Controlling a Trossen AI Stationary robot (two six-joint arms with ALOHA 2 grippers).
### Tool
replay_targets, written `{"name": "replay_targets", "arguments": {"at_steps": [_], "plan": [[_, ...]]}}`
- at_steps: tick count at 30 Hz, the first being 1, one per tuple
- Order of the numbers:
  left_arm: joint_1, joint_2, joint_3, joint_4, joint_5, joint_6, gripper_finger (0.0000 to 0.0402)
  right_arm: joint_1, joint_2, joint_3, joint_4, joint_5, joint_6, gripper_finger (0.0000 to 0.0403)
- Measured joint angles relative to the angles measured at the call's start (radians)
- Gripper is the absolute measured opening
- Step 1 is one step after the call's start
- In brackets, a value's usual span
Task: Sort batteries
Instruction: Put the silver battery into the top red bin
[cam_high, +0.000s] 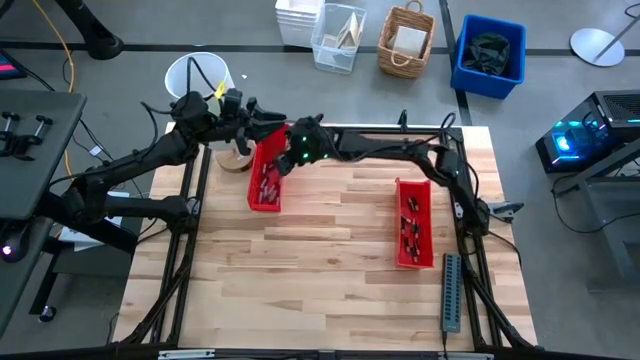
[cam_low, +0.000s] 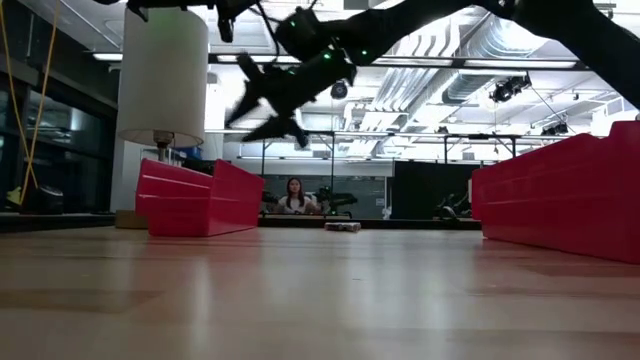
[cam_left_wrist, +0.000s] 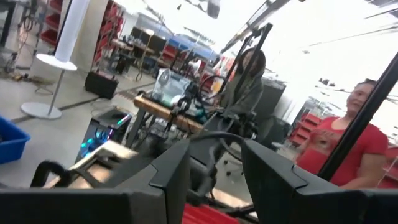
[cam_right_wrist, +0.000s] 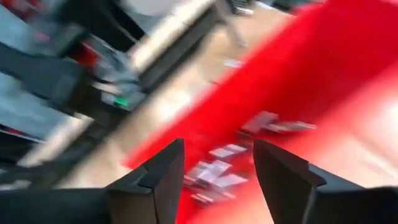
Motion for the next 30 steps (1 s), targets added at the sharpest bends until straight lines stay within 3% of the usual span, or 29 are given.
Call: {"name": "replay_targets", "arguments": {"at_steps": [6,12,15,30], "plan": [[0.000,-0.001,0.000,0.069,-0.001,-0.001,0.0135,-0.123,-0.060,0.000,-0.348,0.011,-0.157,0.0189],[0.000,0.000,0.000,0.079,-0.039,0.010,0.0135,-0.262,-0.068,-0.006,-0.702,0.102,-0.190,0.0189],[0.000,0.000,0.000,0.079,-0.076,0.006,0.0135,-0.303,-0.027,-0.033,-0.739,0.104,-0.229,0.0190],[0.000,0.000,0.000,0.079,-0.088,-0.029,0.0135,-0.261,0.043,-0.032,-0.727,0.124,-0.336,0.0190]]}}
